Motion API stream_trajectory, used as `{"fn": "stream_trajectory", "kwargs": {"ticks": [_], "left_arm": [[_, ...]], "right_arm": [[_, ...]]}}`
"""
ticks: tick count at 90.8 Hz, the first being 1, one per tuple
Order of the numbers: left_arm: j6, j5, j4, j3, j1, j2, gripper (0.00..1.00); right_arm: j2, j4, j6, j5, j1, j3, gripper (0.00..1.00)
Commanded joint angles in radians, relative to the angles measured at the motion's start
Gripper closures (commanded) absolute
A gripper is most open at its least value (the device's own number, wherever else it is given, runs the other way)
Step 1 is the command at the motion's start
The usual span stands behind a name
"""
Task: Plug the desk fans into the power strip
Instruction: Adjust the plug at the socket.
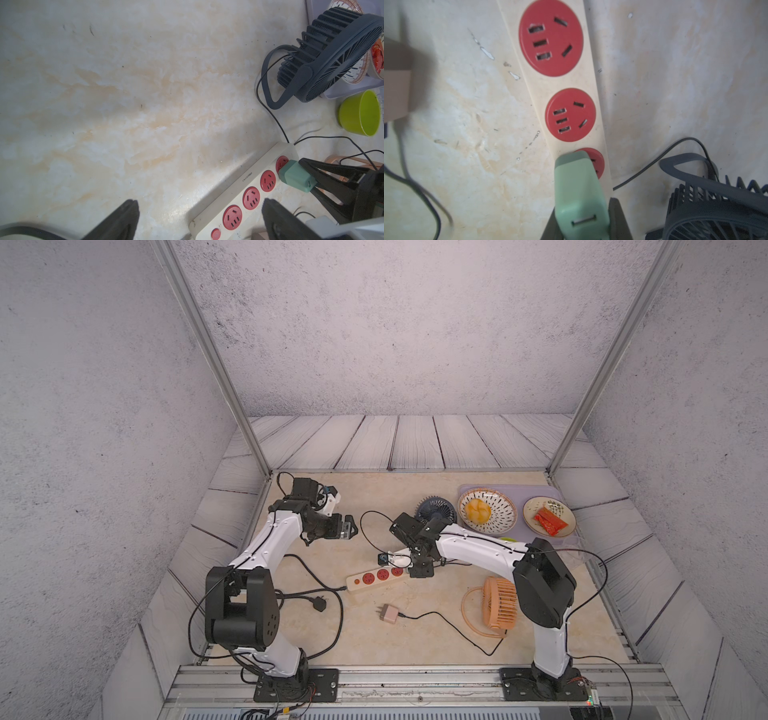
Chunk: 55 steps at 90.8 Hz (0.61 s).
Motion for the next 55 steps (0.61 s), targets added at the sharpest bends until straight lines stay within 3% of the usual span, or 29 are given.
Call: {"fn": "stream_trajectory", "kwargs": {"ticks": [1,19,43,55], "left_arm": [[0.004,0.015,0.001,-0.011,-0.003,-0.011,0.00],[0.005,0.011,0.002,-0.016,-0.003,-0.028,0.01],[0.004,0.013,0.007,-0.021,-0.001,-0.028,0.01],[0.002,0.014,0.005,-0.017,-0.001,-0.023,0.01]], "right_arm": [[0.226,0.009,-0.036,-0.061,-0.029,-0.071,1.00],[0.206,0.045,0.000,-0.043,-0.032,-0.092,1.00],[0.181,0.157,-0.002,0.060,0.057,-0.198,1.00],[0.203,0.095,-0.019,-0.001,0.018,-0.124,1.00]]}}
